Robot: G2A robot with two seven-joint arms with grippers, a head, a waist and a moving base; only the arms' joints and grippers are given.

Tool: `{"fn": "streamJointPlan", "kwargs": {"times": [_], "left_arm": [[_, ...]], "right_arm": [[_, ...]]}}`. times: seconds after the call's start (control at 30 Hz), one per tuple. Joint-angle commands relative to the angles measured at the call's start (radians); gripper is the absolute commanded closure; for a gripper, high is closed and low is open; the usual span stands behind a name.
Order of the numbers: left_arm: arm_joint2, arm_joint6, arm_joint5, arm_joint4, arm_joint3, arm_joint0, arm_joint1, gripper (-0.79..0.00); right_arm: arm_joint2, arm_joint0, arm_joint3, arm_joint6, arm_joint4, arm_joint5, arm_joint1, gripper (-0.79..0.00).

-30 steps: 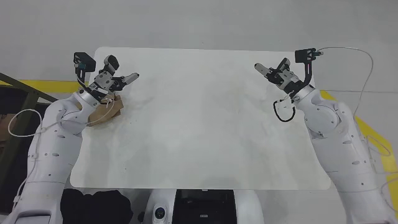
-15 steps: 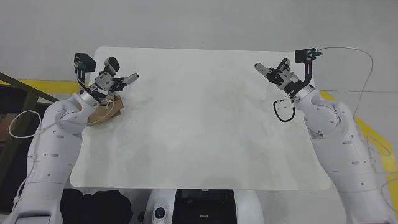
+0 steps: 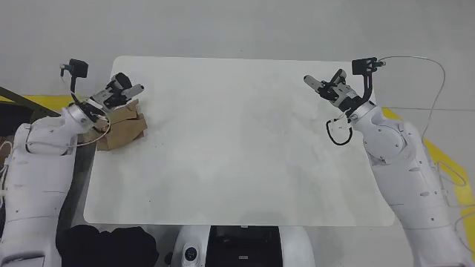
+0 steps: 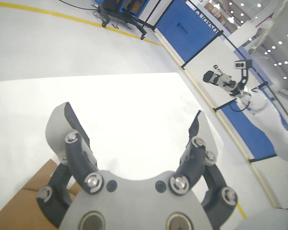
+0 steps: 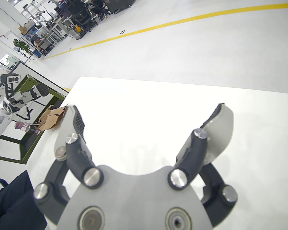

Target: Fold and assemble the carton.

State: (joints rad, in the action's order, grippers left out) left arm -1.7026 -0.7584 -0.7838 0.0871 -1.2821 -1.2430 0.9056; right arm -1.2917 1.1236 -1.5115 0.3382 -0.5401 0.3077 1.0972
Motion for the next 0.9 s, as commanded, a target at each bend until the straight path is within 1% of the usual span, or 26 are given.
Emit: {"fn": "streamJointPlan", "kwargs": {"times": [0.0,0.07,0.17,0.3,0.43,0.57,0.87], "left_arm": [[-0.02,-0.095,0.01,-0.096,0.008,0.002,-0.01,-0.785],[-0.031,-0.177,0.024,-0.186,0.019,0.008,-0.018,-0.785],[-0.043,-0.301,0.074,-0.326,0.056,0.026,-0.029,-0.785],[-0.055,-0.41,0.132,-0.431,0.125,0.063,-0.041,-0.785],[-0.06,-0.439,0.161,-0.446,0.193,0.1,-0.052,-0.785],[-0.064,-0.444,0.166,-0.449,0.264,0.132,-0.061,-0.785],[-0.064,-0.445,0.167,-0.45,0.27,0.135,-0.062,-0.785]], "right_arm": [[0.0,0.0,0.0,0.0,0.0,0.0,0.0,-0.785],[0.0,0.0,0.0,0.0,0.0,0.0,0.0,-0.785],[0.0,0.0,0.0,0.0,0.0,0.0,0.0,-0.785],[0.0,0.0,0.0,0.0,0.0,0.0,0.0,-0.785],[0.0,0.0,0.0,0.0,0.0,0.0,0.0,-0.785],[0.0,0.0,0.0,0.0,0.0,0.0,0.0,-0.785],[0.0,0.0,0.0,0.0,0.0,0.0,0.0,-0.785]]}}
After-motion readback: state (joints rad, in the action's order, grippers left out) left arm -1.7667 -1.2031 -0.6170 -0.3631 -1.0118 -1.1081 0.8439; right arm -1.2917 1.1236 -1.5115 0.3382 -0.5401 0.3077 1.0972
